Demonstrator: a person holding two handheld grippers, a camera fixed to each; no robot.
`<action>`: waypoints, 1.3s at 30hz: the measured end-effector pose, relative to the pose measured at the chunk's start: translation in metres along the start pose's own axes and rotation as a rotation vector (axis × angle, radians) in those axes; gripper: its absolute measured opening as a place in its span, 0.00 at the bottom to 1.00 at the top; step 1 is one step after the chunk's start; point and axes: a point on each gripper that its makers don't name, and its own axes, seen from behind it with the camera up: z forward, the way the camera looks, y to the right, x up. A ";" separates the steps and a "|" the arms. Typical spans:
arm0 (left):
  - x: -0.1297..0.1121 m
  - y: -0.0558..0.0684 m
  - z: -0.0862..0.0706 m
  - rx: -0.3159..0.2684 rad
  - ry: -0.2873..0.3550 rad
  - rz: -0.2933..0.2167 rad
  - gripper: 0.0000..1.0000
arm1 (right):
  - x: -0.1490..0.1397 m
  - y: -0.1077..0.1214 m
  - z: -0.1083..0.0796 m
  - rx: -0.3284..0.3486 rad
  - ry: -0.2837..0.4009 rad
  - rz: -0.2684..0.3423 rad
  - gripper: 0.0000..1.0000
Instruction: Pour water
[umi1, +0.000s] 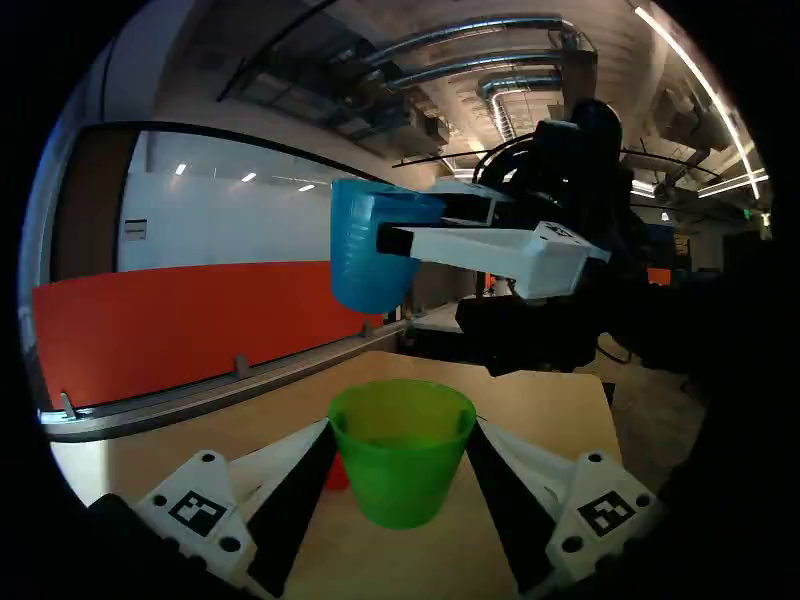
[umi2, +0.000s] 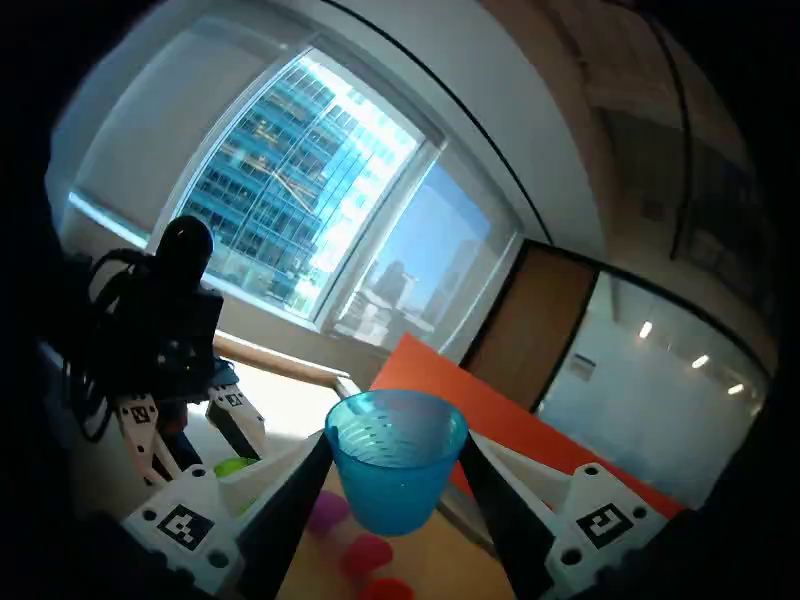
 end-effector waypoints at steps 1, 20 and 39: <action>0.000 0.000 0.000 0.001 0.000 0.001 0.86 | -0.001 0.000 0.000 0.005 -0.002 0.039 0.90; -0.008 -0.017 -0.008 0.049 -0.043 0.027 0.86 | -0.036 0.009 -0.021 0.028 -0.055 0.306 0.90; -0.052 -0.031 -0.016 0.074 -0.163 0.035 0.86 | -0.110 -0.003 -0.049 0.064 -0.165 0.311 0.91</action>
